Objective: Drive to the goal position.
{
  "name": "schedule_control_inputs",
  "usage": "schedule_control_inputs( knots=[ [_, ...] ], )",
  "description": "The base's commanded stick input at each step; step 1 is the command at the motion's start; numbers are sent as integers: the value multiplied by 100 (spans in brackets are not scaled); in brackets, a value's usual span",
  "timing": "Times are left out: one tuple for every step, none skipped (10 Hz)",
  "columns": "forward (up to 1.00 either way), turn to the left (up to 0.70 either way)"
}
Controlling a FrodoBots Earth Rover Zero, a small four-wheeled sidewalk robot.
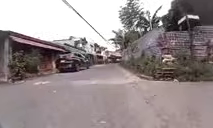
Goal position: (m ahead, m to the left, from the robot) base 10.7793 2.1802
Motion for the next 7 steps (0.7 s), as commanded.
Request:
schedule_control_inputs(
  knots=[
    [100,0],
    [100,0],
    [100,0],
    [100,0],
    [100,0],
    [100,-32],
    [100,-21]
  ],
)
